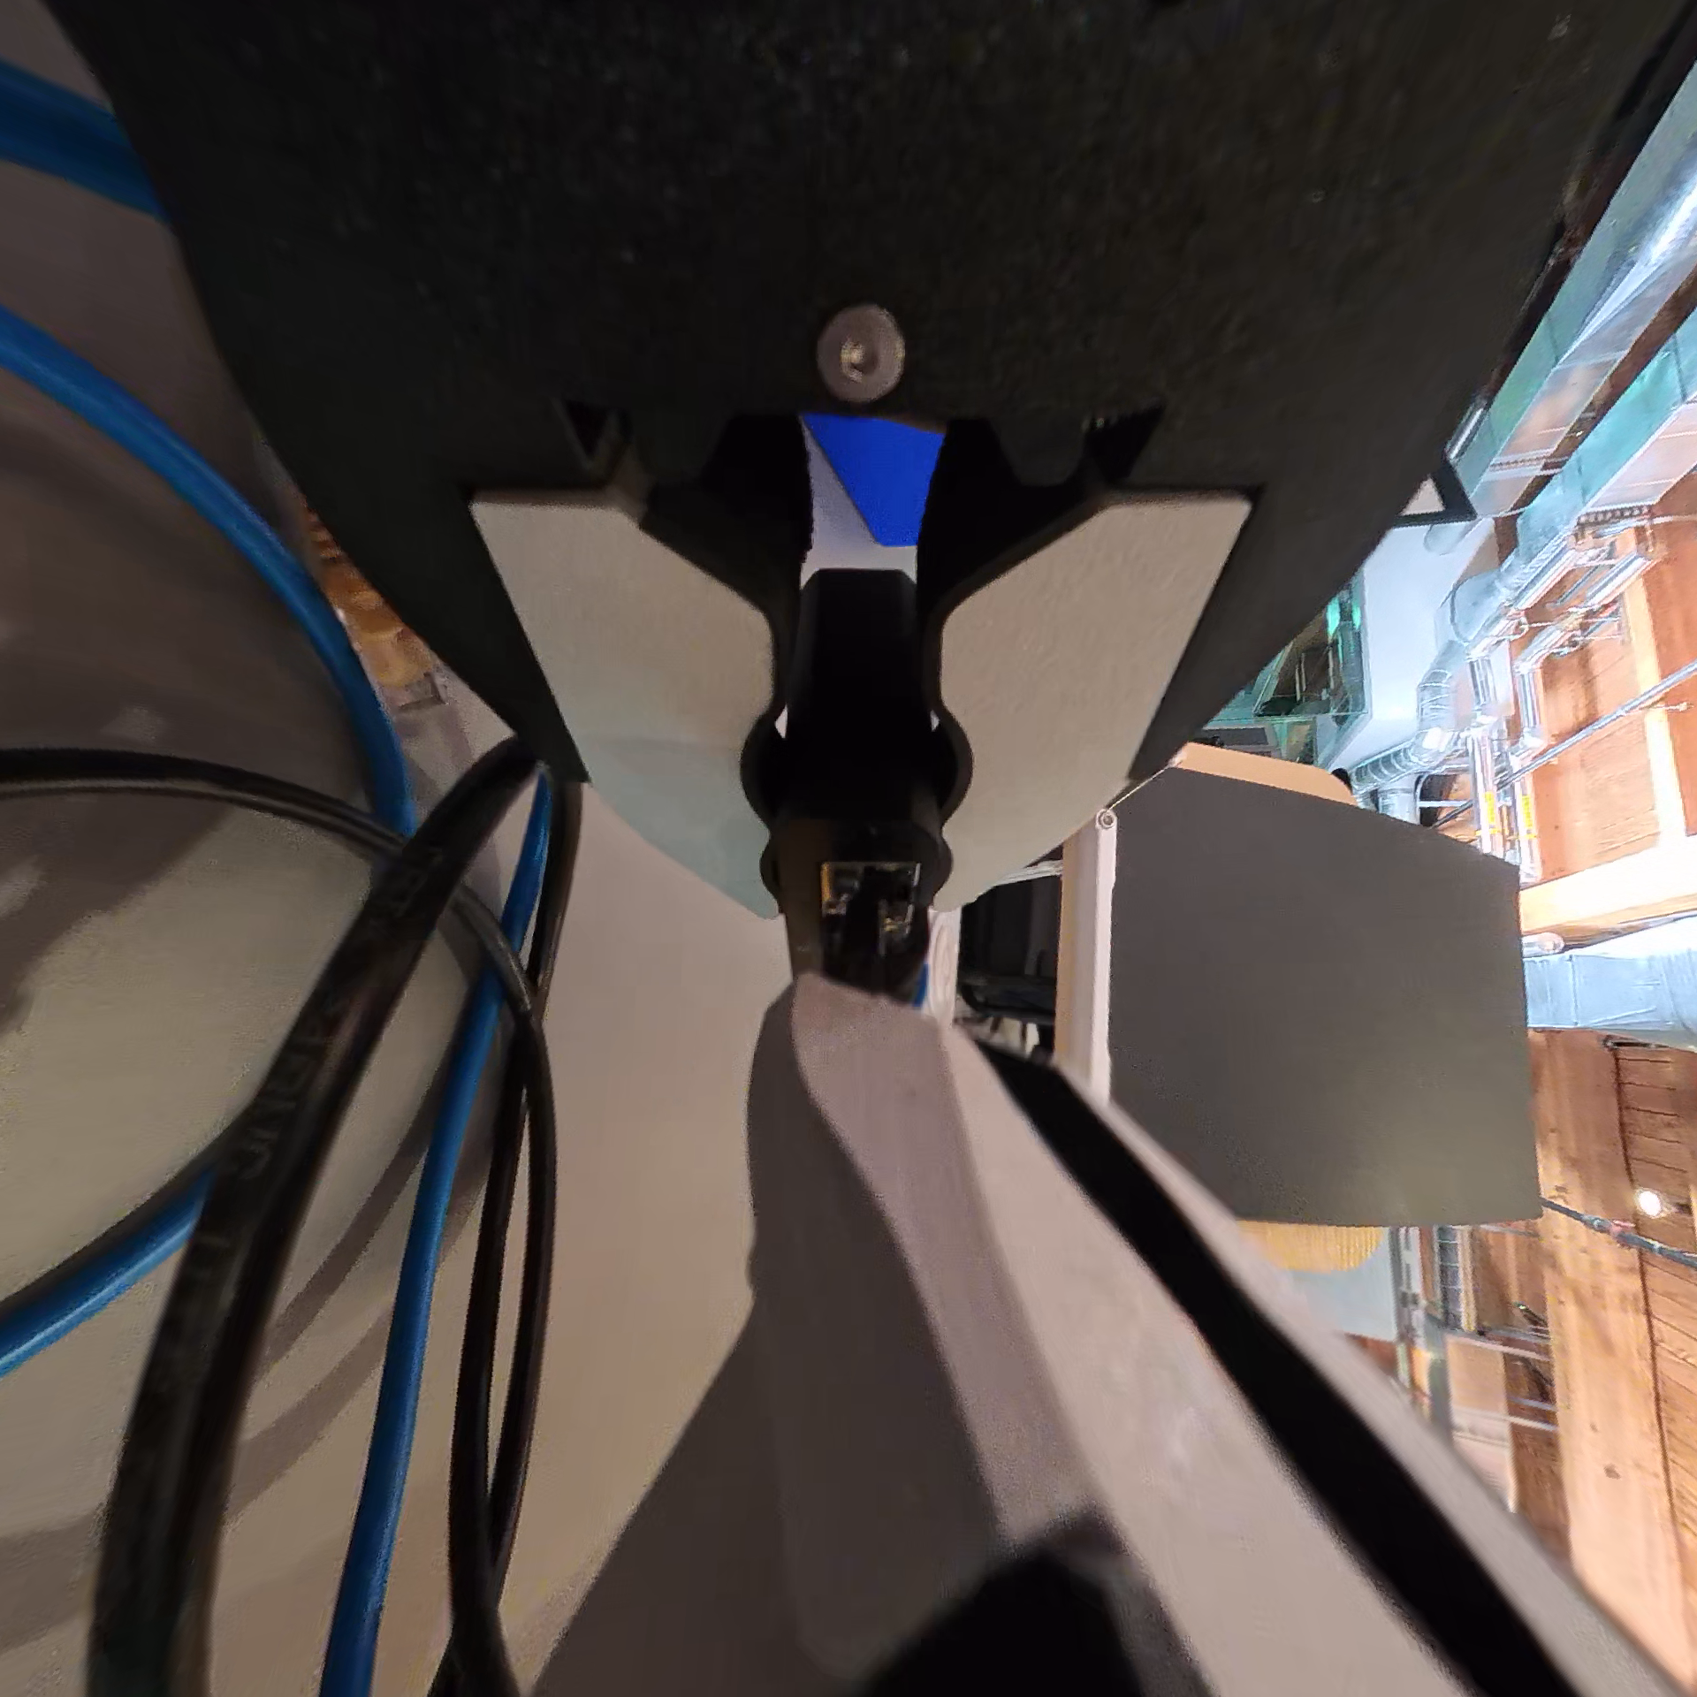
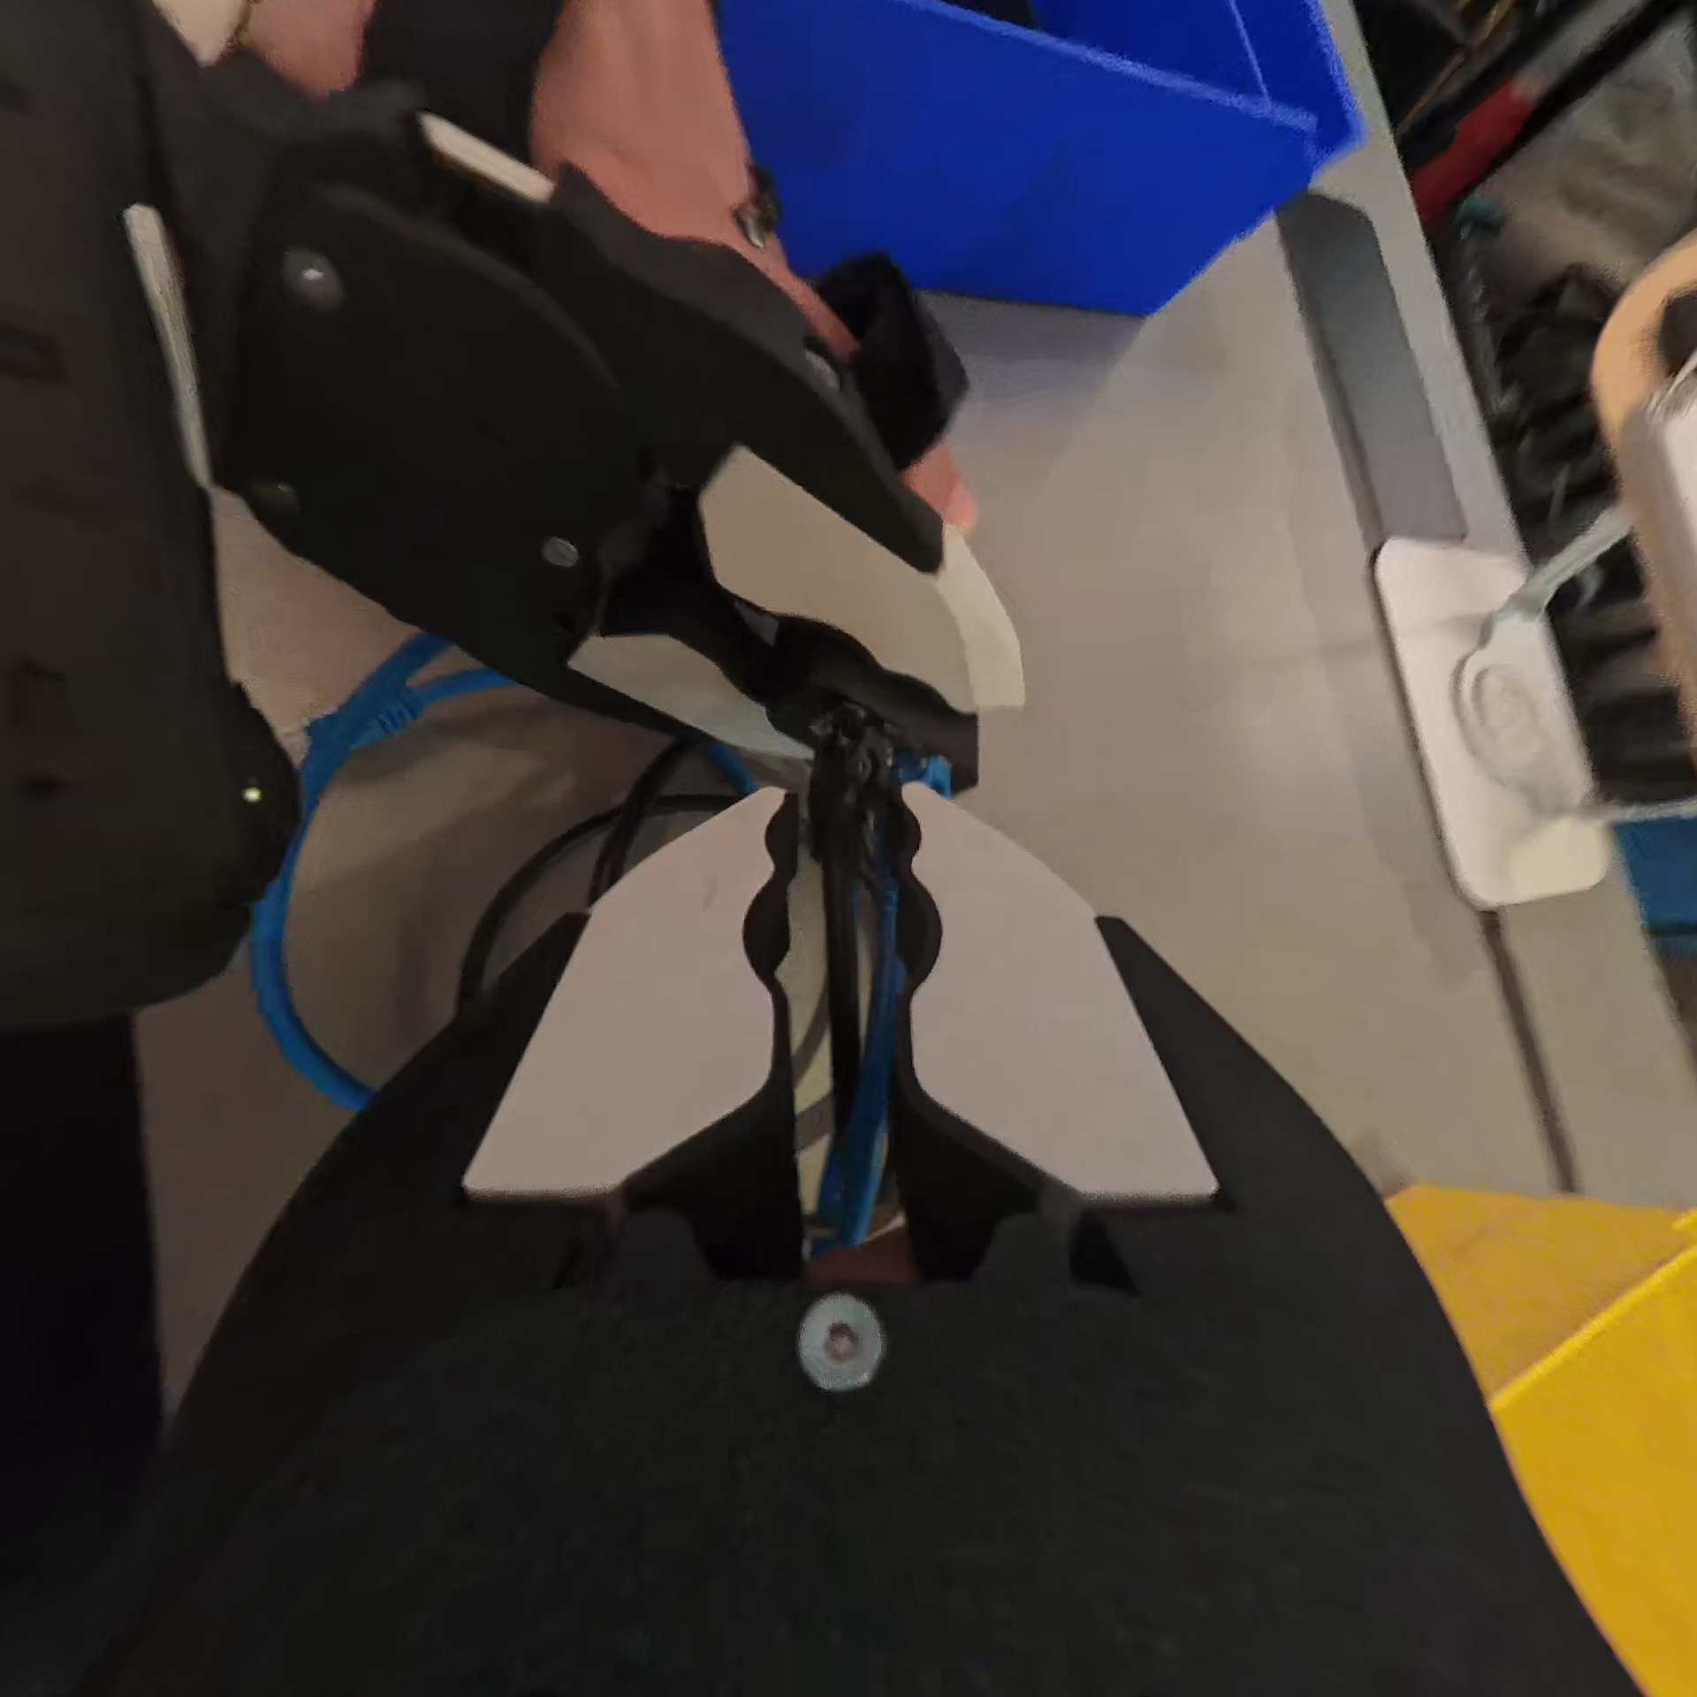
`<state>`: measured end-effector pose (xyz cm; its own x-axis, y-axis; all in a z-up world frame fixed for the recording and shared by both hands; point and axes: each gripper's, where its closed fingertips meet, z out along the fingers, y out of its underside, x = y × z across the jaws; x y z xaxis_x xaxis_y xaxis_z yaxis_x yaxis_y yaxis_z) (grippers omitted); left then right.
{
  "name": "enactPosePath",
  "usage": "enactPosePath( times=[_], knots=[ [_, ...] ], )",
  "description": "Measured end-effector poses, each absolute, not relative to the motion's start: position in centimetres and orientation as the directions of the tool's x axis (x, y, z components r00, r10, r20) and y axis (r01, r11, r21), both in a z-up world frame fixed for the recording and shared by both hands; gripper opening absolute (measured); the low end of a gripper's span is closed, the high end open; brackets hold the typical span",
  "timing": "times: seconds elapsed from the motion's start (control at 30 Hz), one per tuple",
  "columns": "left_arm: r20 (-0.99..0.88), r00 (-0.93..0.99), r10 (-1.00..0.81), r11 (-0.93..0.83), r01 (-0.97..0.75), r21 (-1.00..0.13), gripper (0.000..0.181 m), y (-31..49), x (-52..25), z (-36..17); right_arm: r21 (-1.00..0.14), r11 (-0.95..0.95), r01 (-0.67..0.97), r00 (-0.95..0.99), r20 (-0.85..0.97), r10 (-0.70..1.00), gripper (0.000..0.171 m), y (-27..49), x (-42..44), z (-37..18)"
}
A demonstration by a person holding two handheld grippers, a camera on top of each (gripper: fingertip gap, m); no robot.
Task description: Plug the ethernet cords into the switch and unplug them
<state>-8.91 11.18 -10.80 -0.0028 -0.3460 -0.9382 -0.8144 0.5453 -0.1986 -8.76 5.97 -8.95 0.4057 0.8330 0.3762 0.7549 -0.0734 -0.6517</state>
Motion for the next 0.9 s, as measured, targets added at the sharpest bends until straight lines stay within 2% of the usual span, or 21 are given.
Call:
enactPosePath(
  times=[0.13,0.27,0.5,0.6,0.8,0.87,0.9],
  knots=[
    [-0.945,0.002,-0.327,0.540,-0.820,-0.189,0.025,11.3,-9.1,-10.6,-0.720,-0.266,0.641,0.547,0.185,0.816,0.018,5.7,-8.3,-8.9],
    [-0.952,0.015,-0.305,0.528,-0.829,-0.182,0.025,11.3,-9.0,-10.4,-0.724,-0.330,0.606,0.582,0.121,0.804,0.012,5.8,-8.4,-9.2],
    [-0.949,0.029,-0.313,0.489,-0.852,-0.187,0.025,11.6,-9.1,-10.7,-0.711,-0.411,0.571,0.621,0.046,0.782,0.011,5.8,-8.2,-9.5],
    [-0.949,0.027,-0.313,0.502,-0.844,-0.190,0.026,11.6,-8.9,-10.9,-0.717,-0.373,0.588,0.611,0.091,0.786,0.010,5.7,-8.1,-9.6],
    [-0.943,0.026,-0.332,0.536,-0.817,-0.212,0.025,11.2,-8.6,-11.0,-0.733,-0.392,0.556,0.626,0.059,0.778,0.010,5.1,-7.8,-9.5],
    [-0.949,0.026,-0.315,0.407,-0.899,-0.160,0.026,14.7,-11.3,-11.7,-0.697,-0.419,0.582,0.657,0.100,0.747,0.010,4.9,-5.5,-9.8],
    [-0.937,0.029,-0.348,0.407,-0.896,-0.179,0.026,16.0,-12.4,-11.8,-0.718,-0.435,0.544,0.674,0.065,0.736,0.010,4.5,-4.4,-9.3]
  ],
)
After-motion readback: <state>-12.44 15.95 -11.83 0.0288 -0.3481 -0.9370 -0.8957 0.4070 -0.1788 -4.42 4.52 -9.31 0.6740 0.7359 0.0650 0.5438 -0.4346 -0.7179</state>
